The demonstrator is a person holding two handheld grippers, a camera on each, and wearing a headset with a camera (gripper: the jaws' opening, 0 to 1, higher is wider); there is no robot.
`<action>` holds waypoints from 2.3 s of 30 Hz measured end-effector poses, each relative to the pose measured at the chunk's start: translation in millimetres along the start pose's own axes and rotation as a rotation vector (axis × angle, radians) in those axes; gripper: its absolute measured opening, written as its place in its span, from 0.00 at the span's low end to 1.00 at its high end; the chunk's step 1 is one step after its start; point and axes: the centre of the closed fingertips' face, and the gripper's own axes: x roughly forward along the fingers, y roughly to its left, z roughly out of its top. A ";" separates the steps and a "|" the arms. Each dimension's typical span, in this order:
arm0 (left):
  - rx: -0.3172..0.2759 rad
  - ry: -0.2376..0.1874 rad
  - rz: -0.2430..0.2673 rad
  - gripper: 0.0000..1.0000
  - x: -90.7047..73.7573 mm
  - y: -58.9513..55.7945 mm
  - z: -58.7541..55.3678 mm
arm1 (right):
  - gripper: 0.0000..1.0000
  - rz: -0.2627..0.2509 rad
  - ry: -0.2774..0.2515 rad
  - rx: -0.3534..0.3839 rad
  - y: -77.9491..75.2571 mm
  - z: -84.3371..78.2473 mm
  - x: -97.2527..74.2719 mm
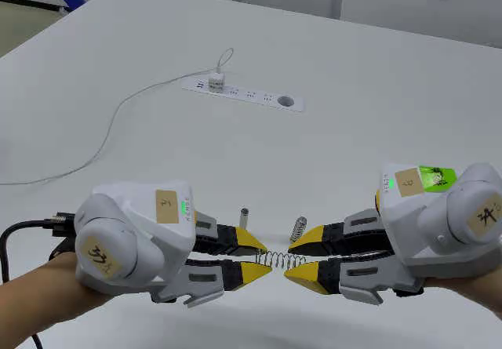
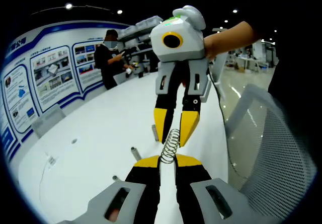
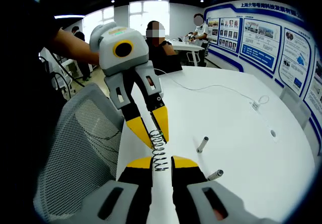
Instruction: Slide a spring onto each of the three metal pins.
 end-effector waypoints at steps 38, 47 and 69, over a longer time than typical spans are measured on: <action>-0.066 0.058 0.036 0.09 -7.3 -3.6 -13.2 | 0.11 0.045 -0.207 0.061 16.6 46.6 -0.3; -0.088 0.043 0.033 0.09 -7.2 -6.5 -12.6 | 0.11 0.044 -0.227 0.065 18.2 53.2 1.5; -0.080 -0.007 0.123 0.26 -16.3 10.3 -20.6 | 0.11 -0.013 -0.223 0.085 -7.2 66.9 1.3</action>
